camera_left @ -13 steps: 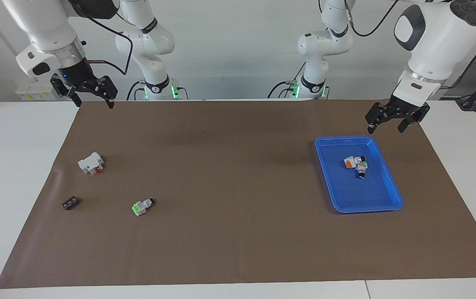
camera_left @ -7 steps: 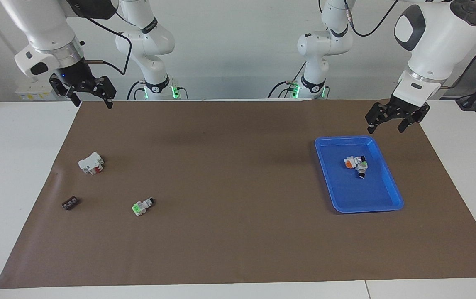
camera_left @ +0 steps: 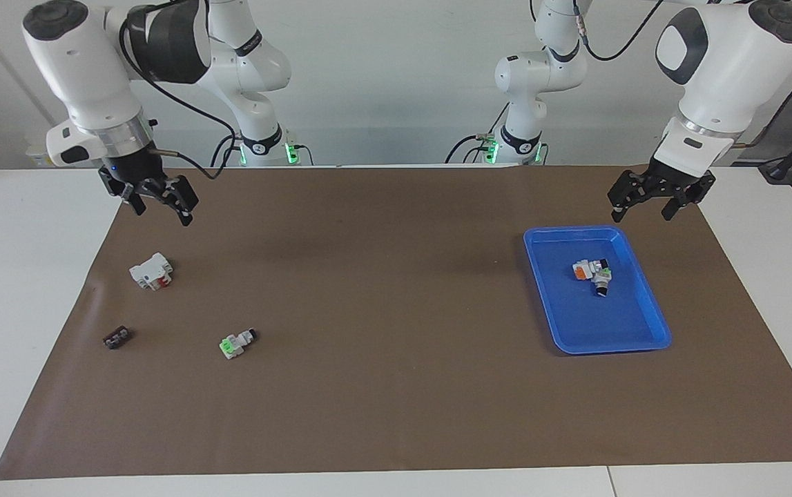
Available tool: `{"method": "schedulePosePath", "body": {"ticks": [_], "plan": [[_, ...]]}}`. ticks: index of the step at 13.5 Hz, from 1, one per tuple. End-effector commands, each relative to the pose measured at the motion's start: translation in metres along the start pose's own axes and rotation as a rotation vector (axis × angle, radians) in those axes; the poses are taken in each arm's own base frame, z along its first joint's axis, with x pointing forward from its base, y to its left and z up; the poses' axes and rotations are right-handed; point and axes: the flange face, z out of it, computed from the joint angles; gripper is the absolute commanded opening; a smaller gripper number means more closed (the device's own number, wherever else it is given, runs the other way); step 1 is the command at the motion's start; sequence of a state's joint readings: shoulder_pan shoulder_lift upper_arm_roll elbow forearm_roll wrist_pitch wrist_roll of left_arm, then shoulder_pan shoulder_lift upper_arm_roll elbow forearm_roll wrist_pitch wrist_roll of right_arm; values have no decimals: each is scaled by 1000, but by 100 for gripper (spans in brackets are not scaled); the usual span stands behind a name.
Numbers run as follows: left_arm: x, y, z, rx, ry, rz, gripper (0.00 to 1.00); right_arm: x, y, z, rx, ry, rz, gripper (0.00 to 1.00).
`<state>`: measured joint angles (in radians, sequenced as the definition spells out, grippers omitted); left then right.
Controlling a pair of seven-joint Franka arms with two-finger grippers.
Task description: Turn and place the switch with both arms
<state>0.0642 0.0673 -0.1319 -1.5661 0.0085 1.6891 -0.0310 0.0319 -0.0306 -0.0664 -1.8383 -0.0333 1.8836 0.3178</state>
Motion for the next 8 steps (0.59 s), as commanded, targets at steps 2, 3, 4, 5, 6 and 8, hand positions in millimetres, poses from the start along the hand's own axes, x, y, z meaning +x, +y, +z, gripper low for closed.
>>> {"method": "schedulePosePath", "body": {"ticks": [2,3,4,5,6,8], "plan": [[-8,-2,-2,21,-2,-4,100,32,-18,70,6,17,67,100],[-9,-2,-1,21,-3,-4,100,42,-26,99,9,28,108,100],[-8,-2,-2,21,-2,-4,100,49,-34,123,16,43,142,100],[-8,-2,-2,21,-2,-4,100,51,-50,142,30,53,160,100],[-8,-2,-2,21,-2,-4,100,52,-64,161,59,54,215,100],[-9,-2,-1,21,-3,-4,100,57,-76,186,117,54,314,100]]}}
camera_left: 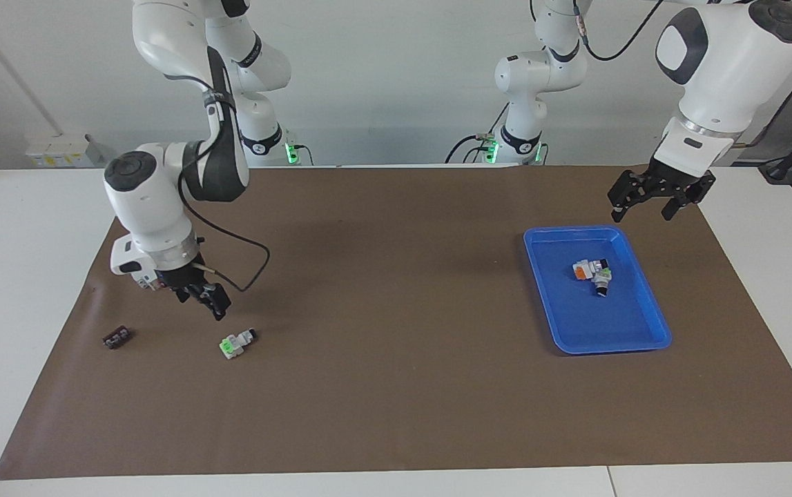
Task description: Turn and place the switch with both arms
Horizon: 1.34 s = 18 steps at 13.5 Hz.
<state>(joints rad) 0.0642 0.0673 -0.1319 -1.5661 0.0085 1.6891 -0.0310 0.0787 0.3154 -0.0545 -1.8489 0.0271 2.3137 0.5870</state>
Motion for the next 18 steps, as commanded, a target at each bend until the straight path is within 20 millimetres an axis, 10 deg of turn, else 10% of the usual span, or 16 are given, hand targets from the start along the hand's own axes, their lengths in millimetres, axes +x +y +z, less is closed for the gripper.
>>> {"method": "schedulePosePath", "body": {"ticks": [1,6,18], "plan": [[-8,-2,-2,21,-2,-4,100,6,-15,23,69,-4,109,100],[-8,-2,-2,21,-2,-4,100,13,-6,61,63,-35,155,100],[-8,-2,-2,21,-2,-4,100,18,-10,84,53,-44,175,99]]}}
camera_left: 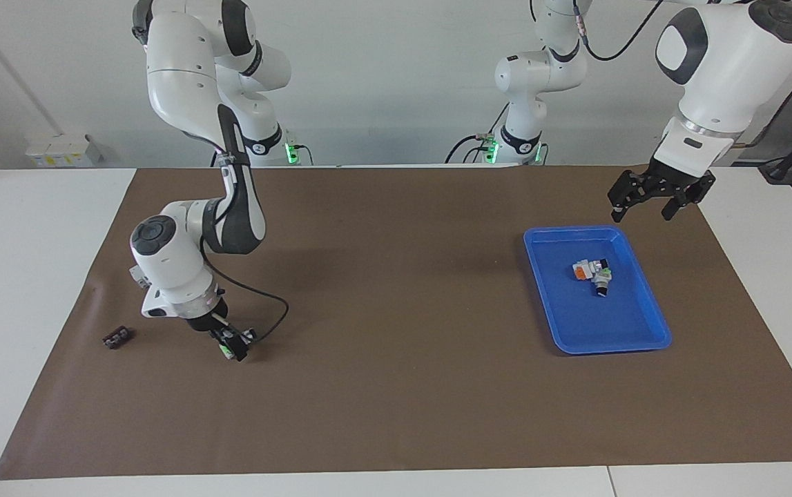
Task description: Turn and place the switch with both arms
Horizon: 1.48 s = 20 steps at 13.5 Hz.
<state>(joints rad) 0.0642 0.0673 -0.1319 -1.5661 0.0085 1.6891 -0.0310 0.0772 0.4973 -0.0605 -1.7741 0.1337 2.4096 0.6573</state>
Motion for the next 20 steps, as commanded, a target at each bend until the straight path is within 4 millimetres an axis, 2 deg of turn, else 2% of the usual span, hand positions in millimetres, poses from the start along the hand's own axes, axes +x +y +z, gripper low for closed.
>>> {"method": "schedulePosePath", "body": {"ticks": [1,3,5,6,7,9,11,12,14,16,17,19,20], "plan": [[-8,-2,-2,21,-2,-4,100,-2,-7,7,12,-5,32,98],[-8,-2,-2,21,-2,-4,100,-2,-7,7,11,-5,34,84],[-8,-2,-2,21,-2,-4,100,-1,-5,8,10,-5,36,54],[-8,-2,-2,21,-2,-4,100,-1,-5,8,10,-5,36,44],[-8,-2,-2,21,-2,-4,100,0,-4,8,10,-5,37,41],[-8,-2,-2,21,-2,-4,100,1,-3,7,11,-4,40,0],[-8,-2,-2,21,-2,-4,100,6,1,4,1,-17,45,0],[-9,-2,-1,21,-3,-4,100,4,-8,-9,3,-38,56,0],[-8,-2,-2,21,-2,-4,100,0,-35,-51,126,-192,208,0],[-8,-2,-2,21,-2,-4,100,-16,-44,-95,160,-276,331,0],[-8,-2,-2,21,-2,-4,100,-25,-48,-115,152,-308,374,0],[-8,-2,-2,21,-2,-4,100,-55,-62,-167,190,-409,420,0],[-8,-2,-2,21,-2,-4,100,-68,-66,-191,206,-471,503,0]]}}
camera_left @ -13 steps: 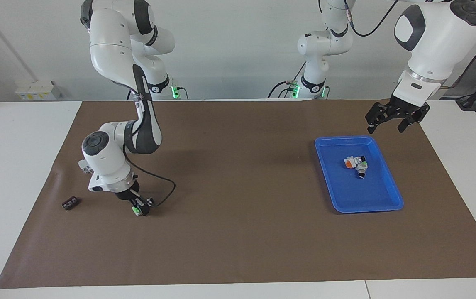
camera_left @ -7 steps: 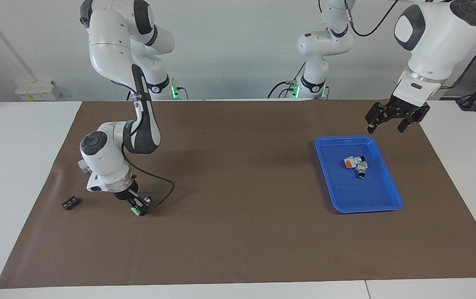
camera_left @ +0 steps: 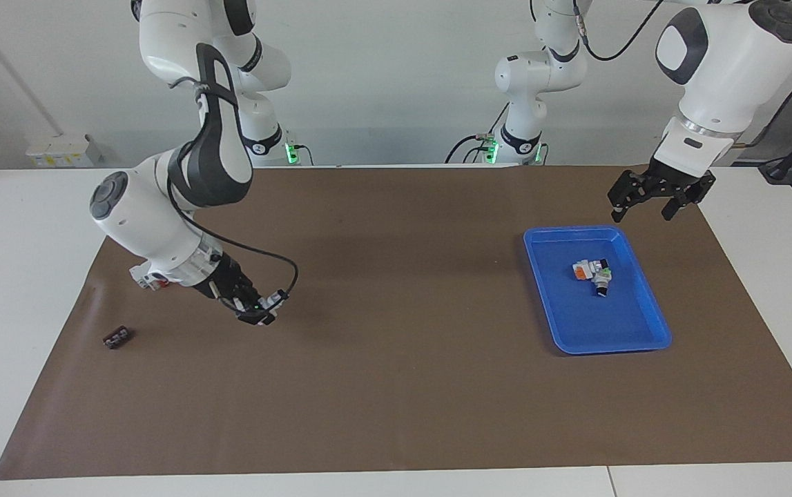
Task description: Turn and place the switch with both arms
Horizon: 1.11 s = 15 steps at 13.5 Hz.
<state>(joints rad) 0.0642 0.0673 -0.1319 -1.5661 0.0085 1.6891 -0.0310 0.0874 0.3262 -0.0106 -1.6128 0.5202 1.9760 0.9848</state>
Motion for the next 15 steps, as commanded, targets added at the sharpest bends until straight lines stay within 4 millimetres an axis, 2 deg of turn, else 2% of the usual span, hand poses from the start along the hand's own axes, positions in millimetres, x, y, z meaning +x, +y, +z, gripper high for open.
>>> {"method": "schedulePosePath", "body": {"ticks": [1,3,4,5,7,8,10,11,12,13,15], "plan": [[-8,-2,-2,21,-2,-4,100,-77,-4,-37,44,-127,165,0],[-9,-2,-1,21,-3,-4,100,-131,-12,-50,57,-154,315,0],[-8,-2,-2,21,-2,-7,100,-155,-17,-49,58,-190,395,0],[-8,-2,-2,21,-2,-7,100,-178,-23,-42,63,-208,475,0],[-8,-2,-2,21,-2,-5,100,-229,-33,-27,92,-238,499,0],[-8,-1,-3,21,3,-8,100,-242,-39,-23,150,-275,537,0],[-11,11,-8,15,12,6,100,-261,-42,-10,160,-301,607,0],[-11,18,-6,-12,11,-4,100,-261,-45,2,165,-299,644,0],[-11,24,-7,-80,12,-37,100,-275,-46,17,162,-298,654,0],[-10,30,-9,-162,11,-74,100,-297,-43,29,141,-285,620,0],[-10,40,-11,-268,-3,-158,99,-304,-40,33,107,-243,594,0]]}}
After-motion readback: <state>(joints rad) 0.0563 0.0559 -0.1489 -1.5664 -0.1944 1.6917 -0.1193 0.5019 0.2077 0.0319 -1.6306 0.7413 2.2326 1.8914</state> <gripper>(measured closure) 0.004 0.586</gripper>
